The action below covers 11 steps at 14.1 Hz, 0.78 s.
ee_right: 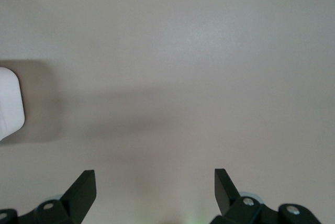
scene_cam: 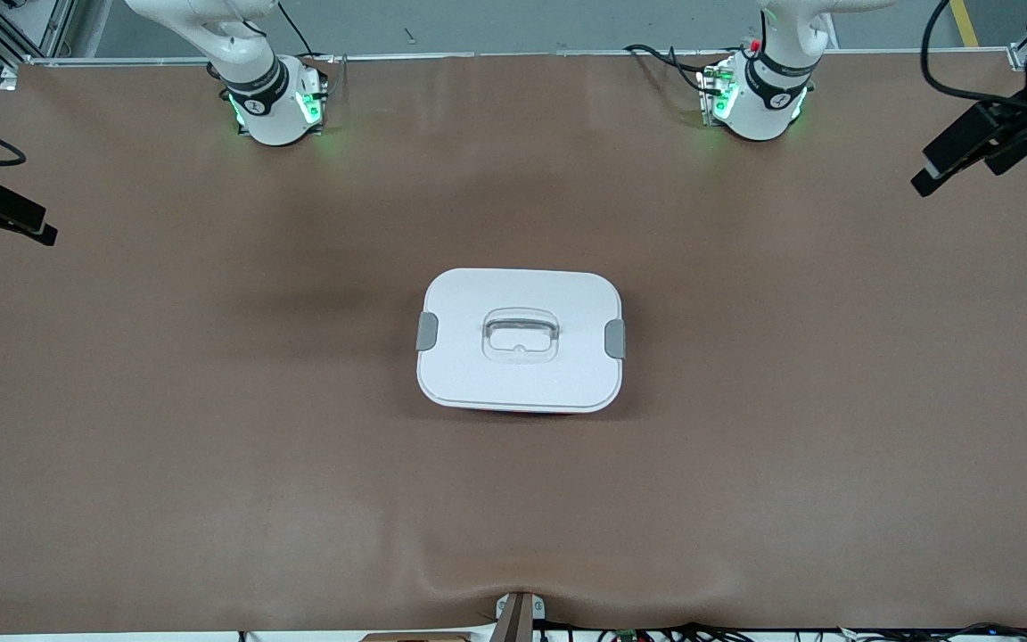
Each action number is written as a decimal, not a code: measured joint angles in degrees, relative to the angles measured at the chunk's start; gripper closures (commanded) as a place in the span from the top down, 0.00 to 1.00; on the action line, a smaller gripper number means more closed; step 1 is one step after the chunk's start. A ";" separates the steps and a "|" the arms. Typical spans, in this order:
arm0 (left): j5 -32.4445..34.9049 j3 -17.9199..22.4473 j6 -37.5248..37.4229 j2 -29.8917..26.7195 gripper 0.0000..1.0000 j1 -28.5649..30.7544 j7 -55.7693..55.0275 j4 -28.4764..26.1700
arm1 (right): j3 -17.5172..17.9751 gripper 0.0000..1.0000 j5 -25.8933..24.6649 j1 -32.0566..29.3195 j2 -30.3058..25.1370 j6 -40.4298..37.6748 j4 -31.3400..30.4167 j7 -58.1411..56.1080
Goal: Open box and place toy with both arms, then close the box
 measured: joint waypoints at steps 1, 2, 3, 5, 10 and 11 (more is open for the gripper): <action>-0.25 1.11 -0.32 0.07 1.00 0.01 2.72 -0.35 | 0.00 1.00 0.00 0.00 0.00 0.00 0.00 0.01; -0.25 1.77 -0.49 0.19 1.00 0.01 4.57 -0.82 | 0.00 1.00 0.00 0.00 0.00 0.00 0.00 0.01; -0.26 2.18 -0.56 0.31 1.00 0.00 5.54 -1.34 | 0.00 1.00 0.00 0.00 0.00 0.00 0.00 0.01; -0.26 2.84 -2.02 0.40 1.00 -0.01 6.36 -2.02 | 0.00 1.00 0.00 0.00 0.00 0.00 0.00 0.03; 2.27 3.15 -4.18 0.40 1.00 -0.13 10.85 -2.24 | 0.01 1.00 0.00 0.01 0.00 0.00 0.00 0.05; 2.39 3.15 -4.18 0.39 1.00 -0.14 11.23 -2.25 | 0.01 1.00 0.00 0.01 0.00 0.00 0.00 0.06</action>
